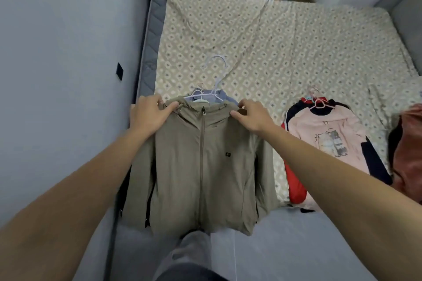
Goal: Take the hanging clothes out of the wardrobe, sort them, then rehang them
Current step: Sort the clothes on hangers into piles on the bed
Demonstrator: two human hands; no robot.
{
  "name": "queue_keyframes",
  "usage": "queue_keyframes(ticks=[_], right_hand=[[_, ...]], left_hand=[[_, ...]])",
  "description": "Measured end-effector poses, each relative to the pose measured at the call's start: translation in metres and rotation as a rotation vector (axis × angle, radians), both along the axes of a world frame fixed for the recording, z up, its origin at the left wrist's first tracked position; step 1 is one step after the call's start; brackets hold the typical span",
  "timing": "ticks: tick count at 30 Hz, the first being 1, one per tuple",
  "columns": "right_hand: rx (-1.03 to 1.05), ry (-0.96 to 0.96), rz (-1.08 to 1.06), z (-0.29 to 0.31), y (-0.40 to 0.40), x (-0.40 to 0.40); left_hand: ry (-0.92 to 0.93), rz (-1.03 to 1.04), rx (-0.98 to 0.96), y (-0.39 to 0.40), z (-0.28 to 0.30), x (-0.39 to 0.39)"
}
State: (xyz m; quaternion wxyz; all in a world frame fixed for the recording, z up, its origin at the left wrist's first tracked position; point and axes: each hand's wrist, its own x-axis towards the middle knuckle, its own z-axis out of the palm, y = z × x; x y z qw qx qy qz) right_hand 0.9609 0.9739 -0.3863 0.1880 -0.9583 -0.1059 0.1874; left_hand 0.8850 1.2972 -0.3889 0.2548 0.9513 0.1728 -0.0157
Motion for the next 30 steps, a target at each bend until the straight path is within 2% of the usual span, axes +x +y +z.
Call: queue_keyframes(ticks=[5, 10, 18, 26, 30], right_hand=[[-0.073, 0.082, 0.016, -0.043, 0.021, 0.022], [-0.052, 0.094, 0.036, -0.052, -0.008, 0.011], [-0.045, 0.058, -0.050, -0.029, -0.110, -0.007], [-0.074, -0.029, -0.094, -0.002, -0.222, -0.002], [-0.037, -0.069, -0.074, -0.006, -0.287, 0.017]], left_hand=[[0.157, 0.006, 0.040, -0.004, -0.051, 0.037], [0.134, -0.096, 0.033, -0.029, -0.063, 0.028], [0.088, -0.301, 0.054, -0.106, -0.051, 0.018], [0.029, -0.468, 0.113, -0.234, -0.017, 0.056], [0.033, -0.476, 0.132, -0.307, -0.003, 0.075]])
